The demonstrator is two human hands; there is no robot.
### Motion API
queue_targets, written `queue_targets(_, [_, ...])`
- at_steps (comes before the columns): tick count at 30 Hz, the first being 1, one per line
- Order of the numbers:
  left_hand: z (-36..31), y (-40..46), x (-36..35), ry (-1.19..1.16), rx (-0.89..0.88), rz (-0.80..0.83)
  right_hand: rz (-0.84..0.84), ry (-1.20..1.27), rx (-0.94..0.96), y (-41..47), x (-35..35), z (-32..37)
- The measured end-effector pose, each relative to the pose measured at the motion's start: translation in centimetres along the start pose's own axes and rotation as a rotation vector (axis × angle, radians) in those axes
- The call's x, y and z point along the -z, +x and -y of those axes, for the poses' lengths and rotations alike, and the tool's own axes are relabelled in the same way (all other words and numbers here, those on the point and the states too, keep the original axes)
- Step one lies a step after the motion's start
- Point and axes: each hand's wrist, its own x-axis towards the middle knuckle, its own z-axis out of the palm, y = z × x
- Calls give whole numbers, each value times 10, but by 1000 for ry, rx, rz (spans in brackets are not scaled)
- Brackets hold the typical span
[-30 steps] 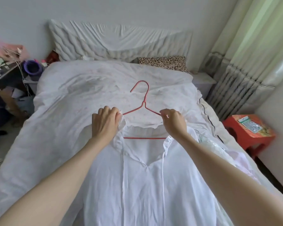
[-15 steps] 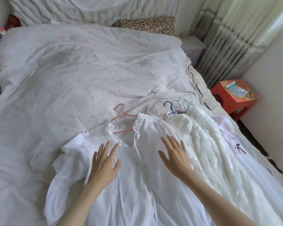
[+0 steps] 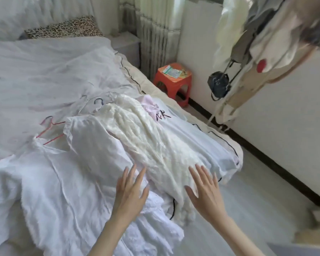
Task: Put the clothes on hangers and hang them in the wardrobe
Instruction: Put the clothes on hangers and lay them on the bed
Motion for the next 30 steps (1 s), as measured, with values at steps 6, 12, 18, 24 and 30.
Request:
queue_targets(6, [-154, 4, -64, 23, -320, 128, -112, 29, -303, -104, 44, -138])
queue_targets(12, [-300, 20, -118, 44, -735, 286, -208, 2, -644, -205, 73, -251])
queue_targets(18, [-439, 23, -183, -11, -1054, 407, -376, -39, -1047, -293, 102, -328])
queue_targets(24, [-573, -14, -241, -73, -1499, 520, -520, -66, -1427, -370, 125, -370])
queue_targets(30, [-676, -75, -266, -107, -1828, 685, -580, -161, -1722, -443, 145, -361])
